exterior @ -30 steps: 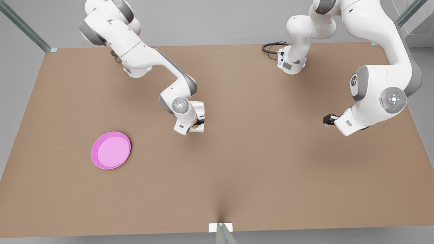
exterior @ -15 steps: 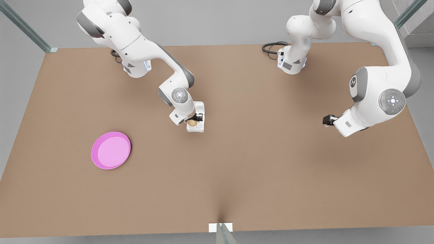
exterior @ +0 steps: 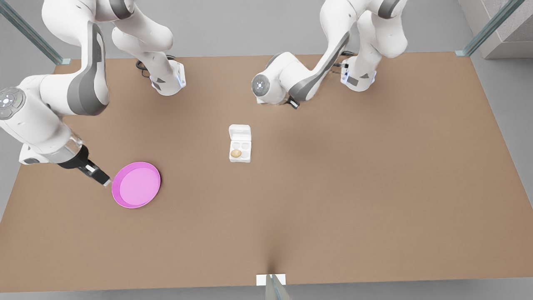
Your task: Pack egg into the box and close the box lid
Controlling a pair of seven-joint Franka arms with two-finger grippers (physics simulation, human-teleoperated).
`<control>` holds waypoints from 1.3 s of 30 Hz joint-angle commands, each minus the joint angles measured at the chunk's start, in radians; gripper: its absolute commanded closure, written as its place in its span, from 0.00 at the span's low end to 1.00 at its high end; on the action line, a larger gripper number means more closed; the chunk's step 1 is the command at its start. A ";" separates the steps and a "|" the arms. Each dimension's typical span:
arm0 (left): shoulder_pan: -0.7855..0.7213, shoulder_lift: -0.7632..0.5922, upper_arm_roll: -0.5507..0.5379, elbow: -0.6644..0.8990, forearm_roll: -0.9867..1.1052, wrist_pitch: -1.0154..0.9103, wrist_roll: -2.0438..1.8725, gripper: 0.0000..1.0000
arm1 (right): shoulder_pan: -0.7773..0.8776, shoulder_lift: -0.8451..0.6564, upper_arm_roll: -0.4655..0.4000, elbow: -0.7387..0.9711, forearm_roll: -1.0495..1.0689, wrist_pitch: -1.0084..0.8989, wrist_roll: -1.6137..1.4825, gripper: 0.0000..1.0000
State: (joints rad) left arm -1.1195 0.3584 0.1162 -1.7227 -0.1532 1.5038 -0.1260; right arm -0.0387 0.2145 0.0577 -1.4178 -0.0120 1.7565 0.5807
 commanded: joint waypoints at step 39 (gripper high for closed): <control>-0.034 0.361 0.079 0.230 -0.126 0.742 -1.264 0.79 | -0.033 0.097 -0.006 0.076 -0.011 -0.187 -0.550 0.00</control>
State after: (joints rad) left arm -1.1568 0.7207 0.1943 -1.4923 -0.2853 2.2439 -1.2449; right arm -0.0723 0.3126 0.0521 -1.3424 -0.0260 1.5707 0.0945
